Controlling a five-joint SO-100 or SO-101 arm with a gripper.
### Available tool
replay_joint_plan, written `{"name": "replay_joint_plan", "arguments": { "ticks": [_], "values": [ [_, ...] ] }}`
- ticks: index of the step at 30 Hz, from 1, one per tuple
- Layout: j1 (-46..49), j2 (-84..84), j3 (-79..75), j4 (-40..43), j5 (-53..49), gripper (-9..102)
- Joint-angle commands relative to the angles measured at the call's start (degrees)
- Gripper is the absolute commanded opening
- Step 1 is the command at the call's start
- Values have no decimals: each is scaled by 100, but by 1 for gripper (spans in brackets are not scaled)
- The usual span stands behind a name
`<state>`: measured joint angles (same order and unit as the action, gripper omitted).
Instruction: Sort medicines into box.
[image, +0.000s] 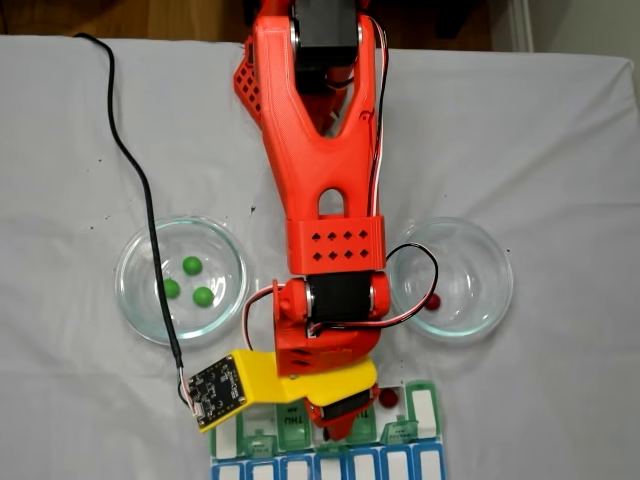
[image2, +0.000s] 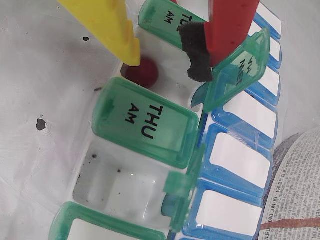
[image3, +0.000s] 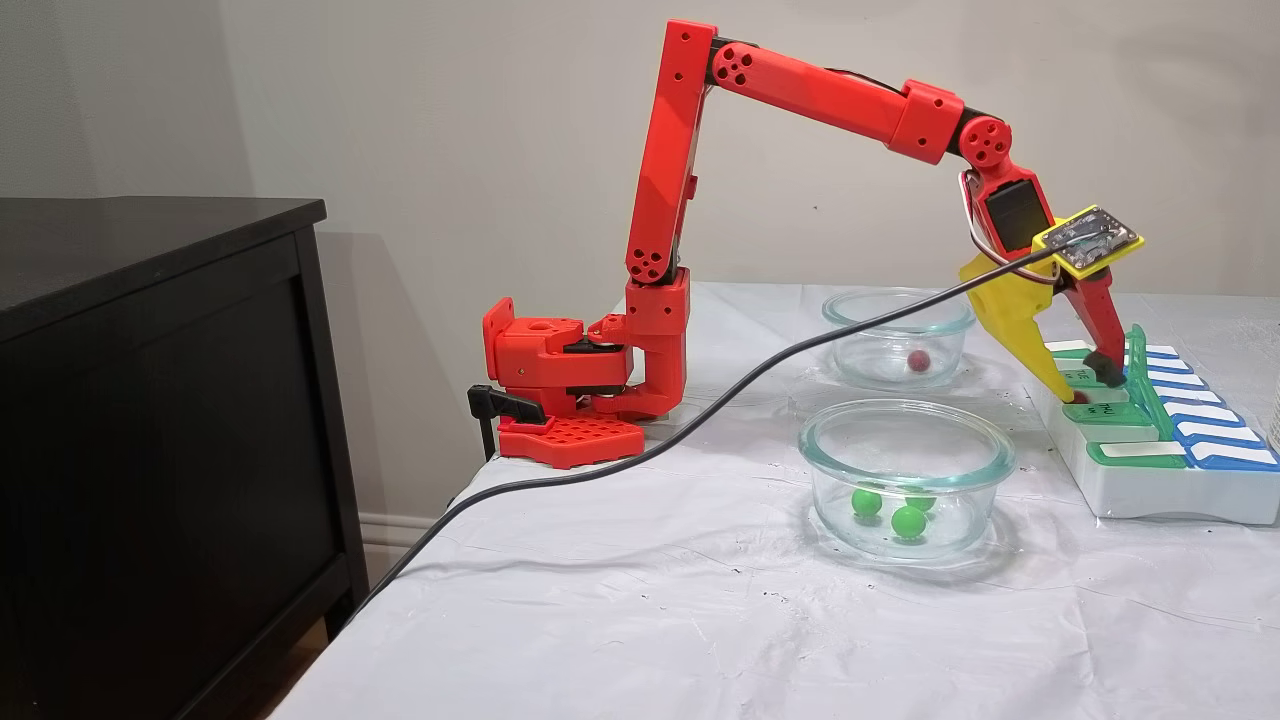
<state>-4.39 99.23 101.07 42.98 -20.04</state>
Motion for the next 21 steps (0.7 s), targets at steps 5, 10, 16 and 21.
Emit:
{"name": "replay_joint_plan", "arguments": {
  "ticks": [5, 10, 16, 21],
  "values": [
    [-185, 1239, -97, 308, -334, 0],
    [-272, 1881, -62, 510, -633, 0],
    [-1204, 2769, 264, 1230, -879, 0],
    [-2074, 3050, 448, 1951, -1204, 0]
  ]
}}
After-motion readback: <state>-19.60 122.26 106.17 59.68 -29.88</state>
